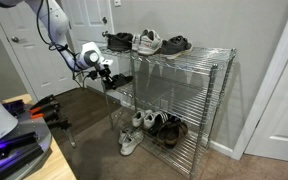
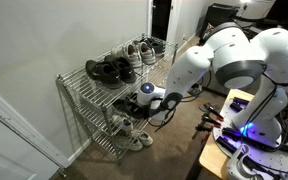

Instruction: Pick up the dark grey sneaker from the second shelf and put it on the topmost shelf.

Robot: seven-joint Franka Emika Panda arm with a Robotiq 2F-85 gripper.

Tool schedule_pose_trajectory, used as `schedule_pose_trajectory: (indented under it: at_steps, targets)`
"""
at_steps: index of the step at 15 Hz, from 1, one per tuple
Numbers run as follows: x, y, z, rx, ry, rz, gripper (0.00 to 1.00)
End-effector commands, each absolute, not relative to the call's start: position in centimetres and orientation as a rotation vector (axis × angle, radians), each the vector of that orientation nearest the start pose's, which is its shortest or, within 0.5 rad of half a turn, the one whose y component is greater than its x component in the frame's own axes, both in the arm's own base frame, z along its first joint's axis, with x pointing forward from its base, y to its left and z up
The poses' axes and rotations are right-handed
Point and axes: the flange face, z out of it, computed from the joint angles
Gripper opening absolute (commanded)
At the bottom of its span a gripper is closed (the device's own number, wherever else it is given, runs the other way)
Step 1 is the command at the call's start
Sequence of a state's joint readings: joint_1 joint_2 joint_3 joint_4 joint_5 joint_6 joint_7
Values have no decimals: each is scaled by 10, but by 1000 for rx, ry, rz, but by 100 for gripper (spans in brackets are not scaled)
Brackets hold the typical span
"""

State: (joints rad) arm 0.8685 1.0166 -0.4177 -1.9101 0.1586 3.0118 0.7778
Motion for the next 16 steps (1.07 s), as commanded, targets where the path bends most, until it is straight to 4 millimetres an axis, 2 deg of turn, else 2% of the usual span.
schedule_pose_trajectory:
  at_steps: [1,7,13,16]
  targets:
    - [521,236,45,-3250,537,-509,5]
    - [486,230,59,-3260,522,-484,5]
    - [442,210,99,-3319,494,-418,5]
    - [428,197,119,-3349,484,-361,5]
